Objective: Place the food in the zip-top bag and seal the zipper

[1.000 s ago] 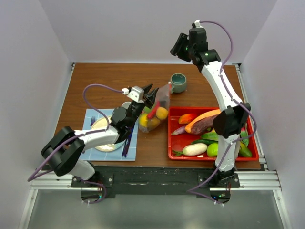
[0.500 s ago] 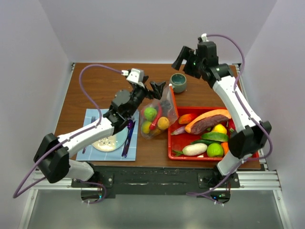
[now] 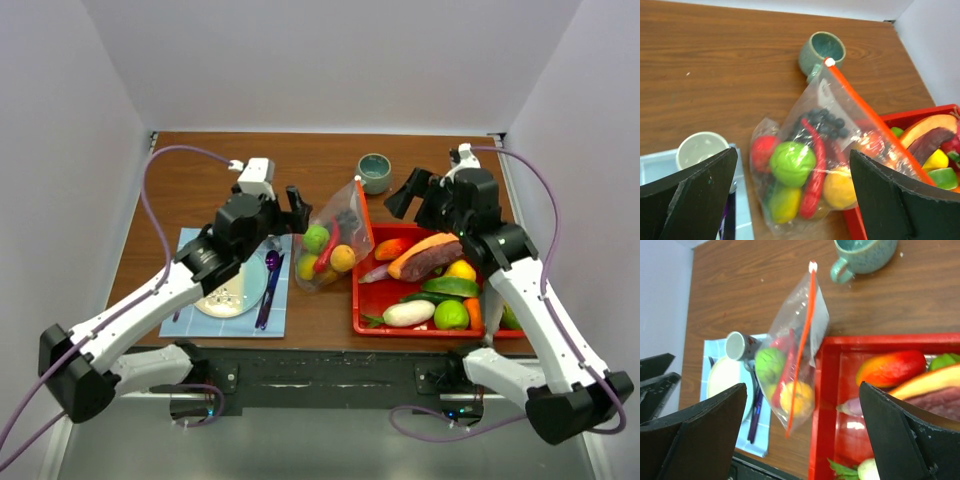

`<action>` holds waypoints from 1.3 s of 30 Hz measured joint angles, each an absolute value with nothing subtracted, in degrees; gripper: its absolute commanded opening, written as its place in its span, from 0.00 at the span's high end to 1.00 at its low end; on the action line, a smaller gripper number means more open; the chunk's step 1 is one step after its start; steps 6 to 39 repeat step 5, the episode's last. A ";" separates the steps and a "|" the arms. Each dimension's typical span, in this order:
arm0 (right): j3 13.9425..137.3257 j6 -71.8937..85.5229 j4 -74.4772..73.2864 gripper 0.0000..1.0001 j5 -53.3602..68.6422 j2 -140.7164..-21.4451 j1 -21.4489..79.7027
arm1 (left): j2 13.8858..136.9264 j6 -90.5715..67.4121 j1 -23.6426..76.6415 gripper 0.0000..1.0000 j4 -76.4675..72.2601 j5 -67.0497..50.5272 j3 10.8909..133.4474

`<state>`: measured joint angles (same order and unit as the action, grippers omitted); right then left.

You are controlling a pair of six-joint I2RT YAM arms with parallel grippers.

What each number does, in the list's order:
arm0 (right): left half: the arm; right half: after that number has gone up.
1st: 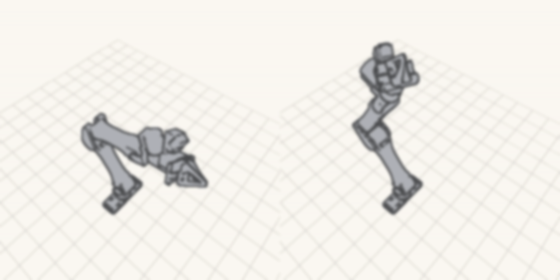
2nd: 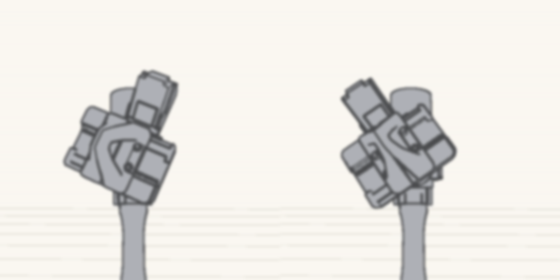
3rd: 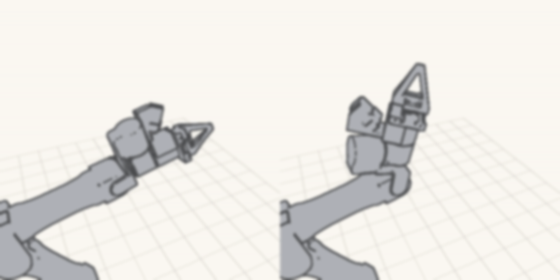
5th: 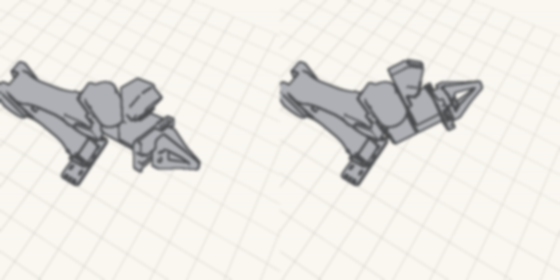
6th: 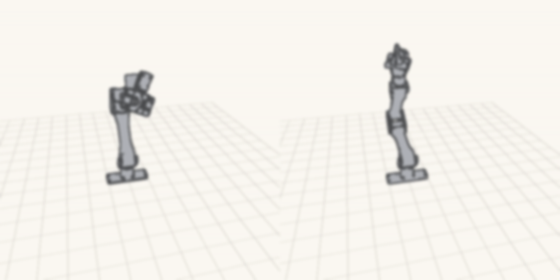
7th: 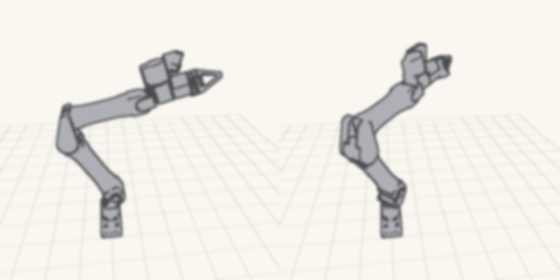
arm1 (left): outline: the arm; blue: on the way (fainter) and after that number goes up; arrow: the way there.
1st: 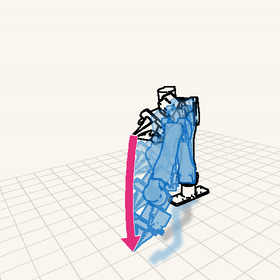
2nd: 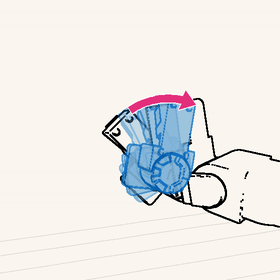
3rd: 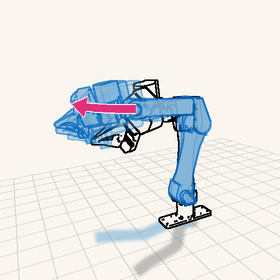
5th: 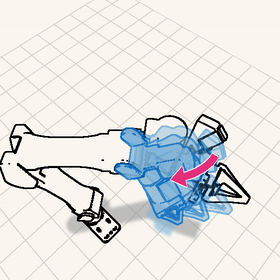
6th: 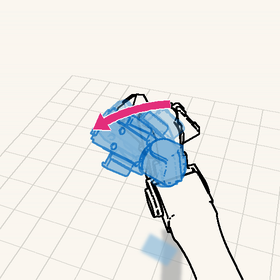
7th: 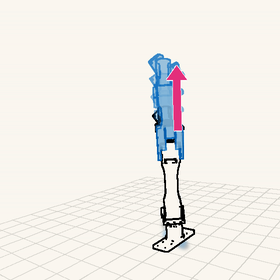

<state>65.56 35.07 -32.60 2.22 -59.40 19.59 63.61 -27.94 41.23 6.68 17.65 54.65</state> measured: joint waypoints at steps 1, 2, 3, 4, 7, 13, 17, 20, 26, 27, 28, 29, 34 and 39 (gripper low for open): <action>64.64 35.03 -32.80 0.01 2.07 -58.54 19.59 | 62.28 -27.94 41.12 0.00 7.27 17.85 53.45; 63.55 34.94 -32.88 0.01 1.96 -57.54 19.59 | 61.30 -27.94 40.93 0.00 7.81 17.93 52.73; 62.87 34.89 -33.15 0.02 1.72 -56.80 19.59 | 60.75 -27.94 40.88 0.00 8.45 18.09 52.58; 62.35 34.87 -33.34 0.01 1.19 -56.14 19.59 | 60.53 -27.92 40.88 0.00 8.51 18.20 52.58; 62.19 34.83 -33.52 0.01 0.97 -55.77 19.59 | 60.42 -27.92 40.88 0.00 8.40 18.26 52.58; 62.19 34.83 -33.52 0.01 0.97 -55.77 19.59 | 60.42 -27.92 40.88 0.00 8.40 18.26 52.58; 62.19 34.83 -33.52 0.01 0.97 -55.77 19.59 | 60.42 -27.92 40.88 0.00 8.40 18.26 52.58; 62.19 34.83 -33.52 0.01 0.97 -55.77 19.59 | 60.42 -27.92 40.88 0.00 8.40 18.26 52.58; 62.19 34.83 -33.52 0.01 0.97 -55.77 19.59 | 60.42 -27.92 40.88 0.00 8.40 18.26 52.58; 62.19 34.83 -33.52 0.01 0.97 -55.77 19.59 | 60.42 -27.92 40.88 0.00 8.40 18.26 52.58; 62.19 34.83 -33.52 0.01 0.97 -55.77 19.59 | 60.42 -27.92 40.88 0.00 8.40 18.26 52.58; 62.19 34.83 -33.52 0.01 0.97 -55.77 19.59 | 60.42 -27.92 40.88 0.00 8.40 18.26 52.58; 62.19 34.83 -33.52 0.01 0.97 -55.77 19.59 | 60.42 -27.92 40.88 0.00 8.40 18.26 52.58; 62.19 34.83 -33.52 0.01 0.97 -55.77 19.59 | 60.42 -27.92 40.88 0.00 8.40 18.26 52.58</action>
